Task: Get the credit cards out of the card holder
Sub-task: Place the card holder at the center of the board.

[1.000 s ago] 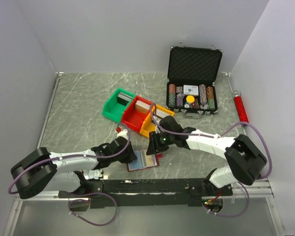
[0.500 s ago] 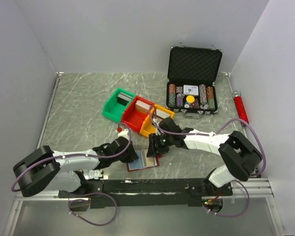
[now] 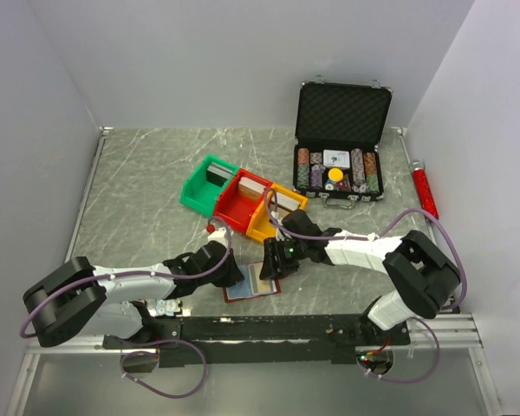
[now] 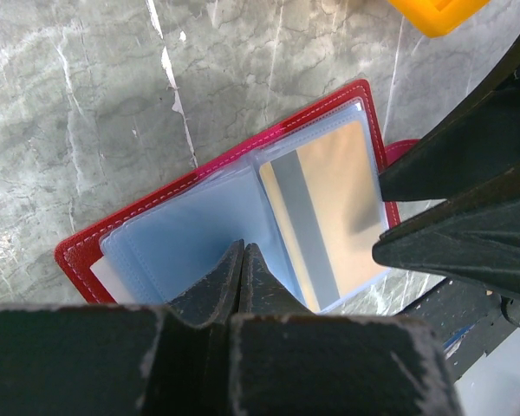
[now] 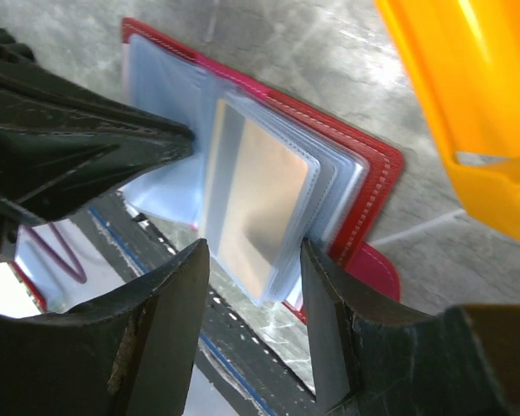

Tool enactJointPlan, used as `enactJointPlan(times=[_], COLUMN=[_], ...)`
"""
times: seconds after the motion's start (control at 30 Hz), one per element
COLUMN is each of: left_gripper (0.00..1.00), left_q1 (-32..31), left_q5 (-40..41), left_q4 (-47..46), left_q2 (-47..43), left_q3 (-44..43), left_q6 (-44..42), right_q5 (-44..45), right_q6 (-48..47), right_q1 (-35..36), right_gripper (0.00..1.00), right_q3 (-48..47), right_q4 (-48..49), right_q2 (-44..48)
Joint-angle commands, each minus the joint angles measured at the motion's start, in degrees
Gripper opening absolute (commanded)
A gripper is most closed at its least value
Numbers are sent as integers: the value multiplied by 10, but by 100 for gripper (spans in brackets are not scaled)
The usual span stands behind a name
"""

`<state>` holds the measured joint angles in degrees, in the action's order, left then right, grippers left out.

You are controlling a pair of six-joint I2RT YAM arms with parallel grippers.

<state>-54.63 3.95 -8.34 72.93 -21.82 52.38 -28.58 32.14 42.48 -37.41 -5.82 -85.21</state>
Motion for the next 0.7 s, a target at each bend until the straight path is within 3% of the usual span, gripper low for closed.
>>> enactJointPlan(times=[0.0, 0.47, 0.57, 0.67], left_gripper=[1, 1, 11, 28], left_q1=[-1, -1, -1, -1], left_q5=[17, 19, 25, 33], left_q4=[33, 35, 49, 73], left_q2=[12, -1, -21, -43], left_q3=[15, 13, 4, -9], left_q6=[-8, -5, -6, -11], right_q5=[-34, -60, -57, -55], right_q6=[5, 12, 12, 10], right_q1=[-1, 19, 24, 28], right_gripper=[54, 54, 54, 54], right_q3=[-5, -33, -40, -50], right_q4=[41, 41, 35, 28], right_q2=[7, 41, 44, 45])
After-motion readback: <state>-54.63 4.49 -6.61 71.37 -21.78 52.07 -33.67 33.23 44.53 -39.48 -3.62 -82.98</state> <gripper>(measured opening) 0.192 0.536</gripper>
